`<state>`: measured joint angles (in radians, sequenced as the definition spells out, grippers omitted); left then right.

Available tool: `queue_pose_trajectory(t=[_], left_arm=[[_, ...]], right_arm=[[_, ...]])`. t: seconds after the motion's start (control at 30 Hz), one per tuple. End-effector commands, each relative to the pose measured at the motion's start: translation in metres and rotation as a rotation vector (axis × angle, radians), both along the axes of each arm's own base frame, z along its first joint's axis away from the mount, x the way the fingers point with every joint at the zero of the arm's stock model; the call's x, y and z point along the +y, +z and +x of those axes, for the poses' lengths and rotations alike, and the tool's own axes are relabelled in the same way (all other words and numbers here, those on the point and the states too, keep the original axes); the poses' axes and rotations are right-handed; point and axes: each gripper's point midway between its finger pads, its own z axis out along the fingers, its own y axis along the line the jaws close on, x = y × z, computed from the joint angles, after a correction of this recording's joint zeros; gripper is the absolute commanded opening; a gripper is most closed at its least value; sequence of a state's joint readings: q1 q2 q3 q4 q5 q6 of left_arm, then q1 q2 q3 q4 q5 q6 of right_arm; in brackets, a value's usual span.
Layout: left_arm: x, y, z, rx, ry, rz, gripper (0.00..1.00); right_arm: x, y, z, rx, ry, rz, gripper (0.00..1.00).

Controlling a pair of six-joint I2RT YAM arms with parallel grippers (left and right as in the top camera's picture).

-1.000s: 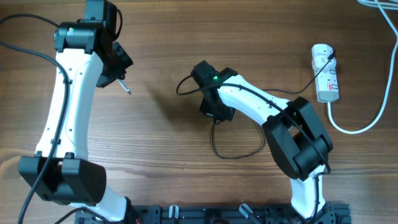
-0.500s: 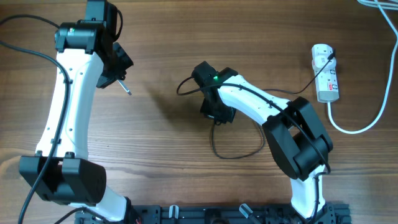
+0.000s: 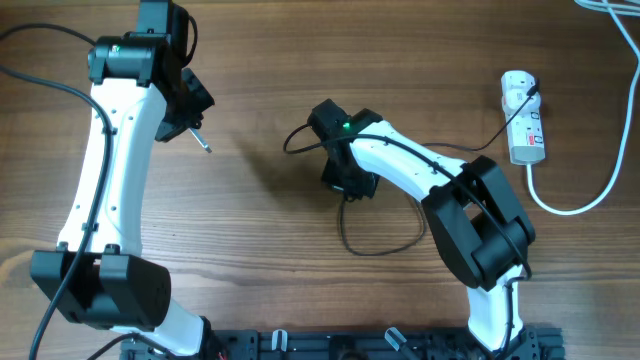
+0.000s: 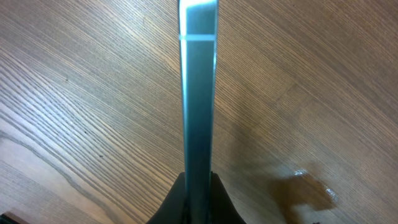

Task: Plug charger to phone and switch on socket

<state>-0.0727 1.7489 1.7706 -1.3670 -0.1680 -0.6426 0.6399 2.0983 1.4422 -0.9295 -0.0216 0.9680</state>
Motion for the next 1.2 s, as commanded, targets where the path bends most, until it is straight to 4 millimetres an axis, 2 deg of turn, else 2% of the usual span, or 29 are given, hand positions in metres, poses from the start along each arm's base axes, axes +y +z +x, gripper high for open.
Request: queue_pose_trajectory(t=[0.0,0.2,0.27,0.33,0.43,0.53,0.6,0.8,0.97,1.07,1.17], left_arm=[[0.005,-0.001,0.000,-0.005,0.028,0.018,0.04],[0.005,-0.001,0.000,-0.005,0.028,0.018,0.04],[0.005,-0.001,0.000,-0.005,0.028,0.017,0.04],[0.005,-0.001,0.000,-0.005,0.028,0.018,0.04],[0.005,0.000,0.002,-0.011,0.028,0.017,0.04],[0.005,0.000,0.002,-0.013,0.028,0.017,0.04],[0.005,0.000,0.002,-0.013,0.028,0.017,0.04],[0.002,-0.001,0.002,-0.011,0.023,-0.001,0.04],[0.000,-0.001,0.002,-0.010,0.021,-0.009,0.04],[-0.019,-0.002,0.005,-0.018,-0.009,-0.116,0.04],[-0.063,0.005,0.015,-0.060,-0.201,-0.329,0.04]], right_arm=[[-0.018,-0.028,-0.012,0.042,0.004,-0.090,0.18],[-0.017,-0.028,-0.009,0.029,0.015,-0.085,0.08],[-0.018,-0.028,-0.003,0.003,0.030,-0.097,0.08],[-0.020,-0.028,-0.002,-0.006,0.033,-0.110,0.11],[-0.020,-0.028,-0.002,-0.005,0.033,-0.110,0.22],[-0.020,-0.028,-0.002,-0.006,0.032,-0.110,0.24],[-0.020,-0.028,-0.002,-0.007,0.033,-0.110,0.23],[-0.021,-0.028,-0.002,-0.009,0.037,-0.115,0.11],[-0.019,-0.028,-0.004,0.005,0.045,-0.101,0.07],[-0.006,-0.023,-0.010,0.039,0.080,-0.026,0.04],[0.007,-0.003,-0.011,0.034,0.138,0.066,0.04]])
